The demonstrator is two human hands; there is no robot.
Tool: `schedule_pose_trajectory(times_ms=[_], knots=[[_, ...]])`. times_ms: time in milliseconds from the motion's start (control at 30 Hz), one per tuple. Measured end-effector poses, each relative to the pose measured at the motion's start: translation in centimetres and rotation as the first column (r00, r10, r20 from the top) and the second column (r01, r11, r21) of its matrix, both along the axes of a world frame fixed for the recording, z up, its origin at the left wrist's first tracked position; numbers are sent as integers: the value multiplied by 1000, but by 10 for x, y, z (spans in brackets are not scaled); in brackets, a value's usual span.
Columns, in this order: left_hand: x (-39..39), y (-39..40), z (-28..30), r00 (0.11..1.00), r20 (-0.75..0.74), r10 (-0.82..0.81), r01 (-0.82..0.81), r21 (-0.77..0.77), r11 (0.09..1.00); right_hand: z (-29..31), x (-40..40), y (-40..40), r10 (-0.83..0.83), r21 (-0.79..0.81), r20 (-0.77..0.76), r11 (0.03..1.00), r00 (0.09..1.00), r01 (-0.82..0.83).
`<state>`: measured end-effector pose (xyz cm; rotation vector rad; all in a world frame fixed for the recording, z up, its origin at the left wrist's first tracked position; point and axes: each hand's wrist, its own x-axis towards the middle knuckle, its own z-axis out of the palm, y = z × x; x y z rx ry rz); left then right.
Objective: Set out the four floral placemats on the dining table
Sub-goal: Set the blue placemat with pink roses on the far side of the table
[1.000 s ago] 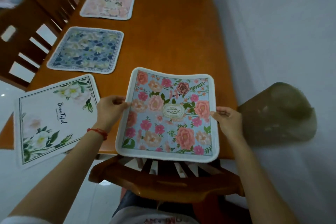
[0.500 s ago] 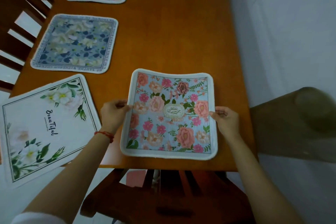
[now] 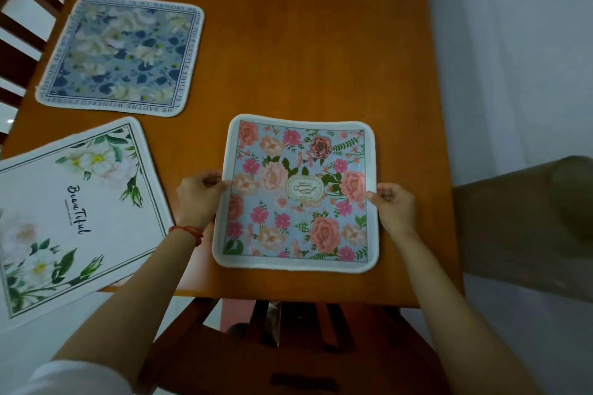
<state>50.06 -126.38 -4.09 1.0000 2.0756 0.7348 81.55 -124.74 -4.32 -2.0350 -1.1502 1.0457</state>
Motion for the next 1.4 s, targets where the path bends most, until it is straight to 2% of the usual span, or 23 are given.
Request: schedule_pose_trajectory(times_ms=[367,633,1400], knots=[[-1,1,-4,997,-76,-15,18,33,999,-5,-2,-2,23,-18,36,1000,999,-22],[4,1,-6,995,-77,-59,63,45,997,-6,6,-2,-6,-26,53,1000,999,8],[10,-6,-14,997,-60,-51,55,55,997,-10,13,-8,-32,-21,61,999,998,33]])
